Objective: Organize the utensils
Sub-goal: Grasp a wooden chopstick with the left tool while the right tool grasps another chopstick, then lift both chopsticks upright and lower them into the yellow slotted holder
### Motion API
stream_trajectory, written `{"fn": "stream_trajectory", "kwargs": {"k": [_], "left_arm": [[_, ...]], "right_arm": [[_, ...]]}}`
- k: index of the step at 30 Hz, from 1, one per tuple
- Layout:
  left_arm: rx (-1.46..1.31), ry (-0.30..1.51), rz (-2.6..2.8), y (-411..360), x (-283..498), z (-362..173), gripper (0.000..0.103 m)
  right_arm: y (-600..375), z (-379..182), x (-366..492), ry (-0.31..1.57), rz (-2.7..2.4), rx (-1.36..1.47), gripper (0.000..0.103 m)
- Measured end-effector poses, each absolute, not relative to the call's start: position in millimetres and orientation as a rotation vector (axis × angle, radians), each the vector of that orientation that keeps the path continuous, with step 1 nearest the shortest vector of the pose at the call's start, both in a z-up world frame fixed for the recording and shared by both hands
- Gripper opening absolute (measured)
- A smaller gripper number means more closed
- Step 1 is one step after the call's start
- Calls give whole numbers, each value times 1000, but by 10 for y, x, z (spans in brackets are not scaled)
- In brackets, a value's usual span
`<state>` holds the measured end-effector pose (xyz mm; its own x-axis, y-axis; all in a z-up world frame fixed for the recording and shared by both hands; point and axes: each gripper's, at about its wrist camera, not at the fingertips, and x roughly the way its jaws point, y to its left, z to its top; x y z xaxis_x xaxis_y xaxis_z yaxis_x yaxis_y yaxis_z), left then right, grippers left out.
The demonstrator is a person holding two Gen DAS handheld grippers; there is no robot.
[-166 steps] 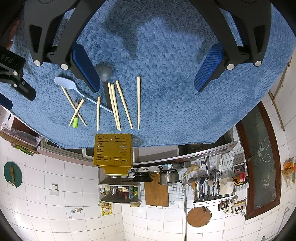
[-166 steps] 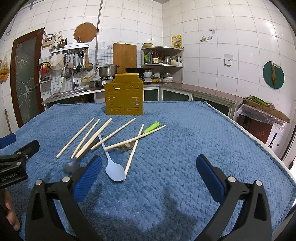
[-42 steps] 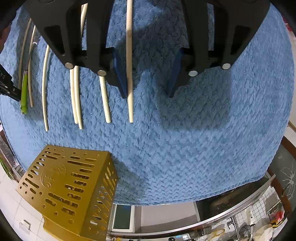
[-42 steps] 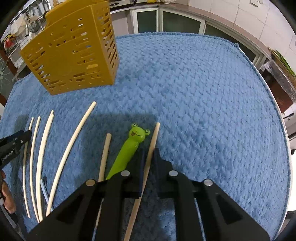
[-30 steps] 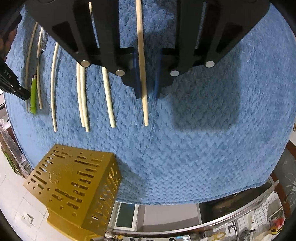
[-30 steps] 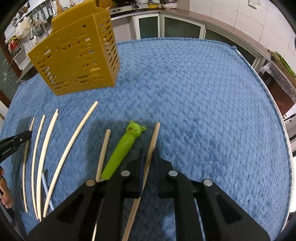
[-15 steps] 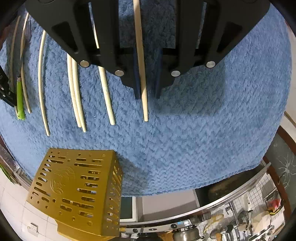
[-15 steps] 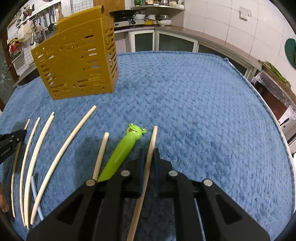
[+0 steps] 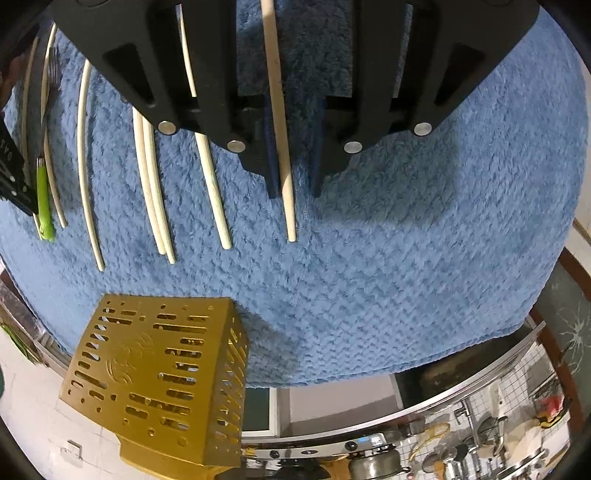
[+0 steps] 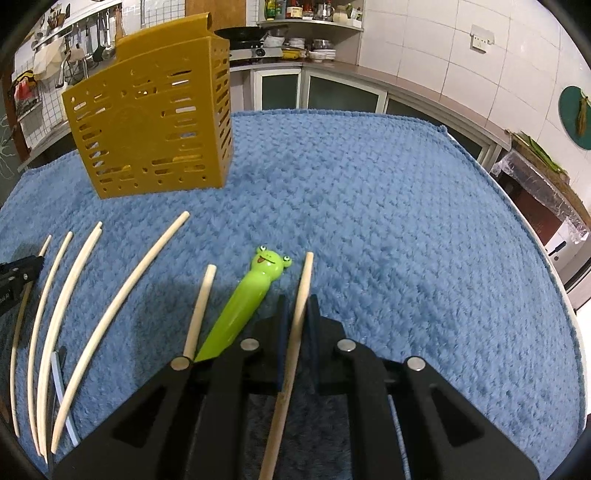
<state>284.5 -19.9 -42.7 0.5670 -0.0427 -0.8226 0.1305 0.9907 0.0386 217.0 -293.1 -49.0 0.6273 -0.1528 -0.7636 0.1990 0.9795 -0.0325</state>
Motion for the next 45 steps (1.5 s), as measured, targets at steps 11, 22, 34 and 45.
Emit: {"fn": "stream_trajectory", "kwargs": {"k": [11, 22, 34, 45], "left_arm": [[75, 920, -95, -170, 2784, -434, 14], [-42, 942, -137, -14, 2807, -366, 5], [-55, 843, -199, -32, 2645, -36, 4], [-67, 794, -246, -63, 2522, 163, 4]], "right_arm": [[-2938, -499, 2197, 869, -225, 77, 12], [-3109, -429, 2181, 870, -149, 178, 6], [-3149, -151, 2039, 769, -45, 263, 6], [-3108, 16, 1961, 717, -16, 244, 6]]}}
